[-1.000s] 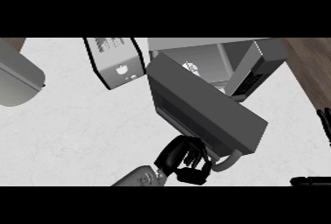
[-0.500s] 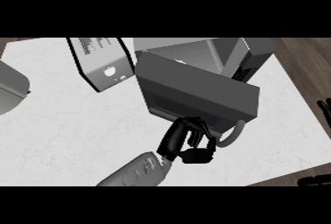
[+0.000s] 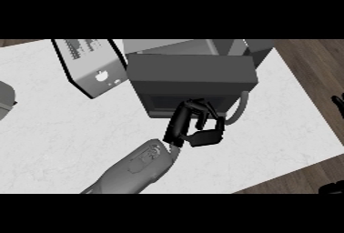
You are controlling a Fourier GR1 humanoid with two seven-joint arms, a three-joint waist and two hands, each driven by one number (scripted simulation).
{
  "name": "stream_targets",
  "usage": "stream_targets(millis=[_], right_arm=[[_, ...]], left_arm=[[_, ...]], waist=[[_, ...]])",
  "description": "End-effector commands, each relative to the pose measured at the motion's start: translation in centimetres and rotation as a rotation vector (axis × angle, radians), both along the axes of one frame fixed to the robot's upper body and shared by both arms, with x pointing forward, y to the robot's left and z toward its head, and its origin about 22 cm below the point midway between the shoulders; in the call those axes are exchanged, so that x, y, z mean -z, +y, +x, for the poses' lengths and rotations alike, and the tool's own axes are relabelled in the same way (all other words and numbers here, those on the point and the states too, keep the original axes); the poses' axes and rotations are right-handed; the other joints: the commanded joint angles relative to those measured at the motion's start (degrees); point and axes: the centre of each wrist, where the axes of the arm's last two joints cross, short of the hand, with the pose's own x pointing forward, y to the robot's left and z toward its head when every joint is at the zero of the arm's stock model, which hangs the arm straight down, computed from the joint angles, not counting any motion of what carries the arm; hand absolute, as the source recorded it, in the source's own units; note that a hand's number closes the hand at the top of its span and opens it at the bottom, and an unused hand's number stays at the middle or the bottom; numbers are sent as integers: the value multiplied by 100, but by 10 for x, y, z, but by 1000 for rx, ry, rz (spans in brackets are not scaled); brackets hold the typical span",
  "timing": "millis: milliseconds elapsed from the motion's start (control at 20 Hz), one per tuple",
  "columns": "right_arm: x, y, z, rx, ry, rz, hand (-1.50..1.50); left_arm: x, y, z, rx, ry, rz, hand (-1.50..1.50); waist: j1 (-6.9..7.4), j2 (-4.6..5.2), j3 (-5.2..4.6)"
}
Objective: Pick up the milk, place it into the microwave and close the microwave
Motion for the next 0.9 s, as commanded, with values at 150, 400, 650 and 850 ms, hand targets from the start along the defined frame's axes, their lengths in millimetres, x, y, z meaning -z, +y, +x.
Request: stream_targets(millis=[150,400,650,850], right_arm=[[-19,-2,8,-64,-20,-4,-150],[-31,-7,13,-64,-20,-19,-150],[-45,-14,17,-52,-34,-28,-150],[-48,-22,18,-41,-22,-18,-150]], left_arm=[[-20,2,32,-87,5,-51,150],[-35,0,48,-99,-16,-83,150],[-34,4,52,-106,-26,-146,150],[-37,3,55,-111,-44,-163,150]], waist=[[-175,80,16],[-229,145,23],[-246,182,6],[-291,177,23]])
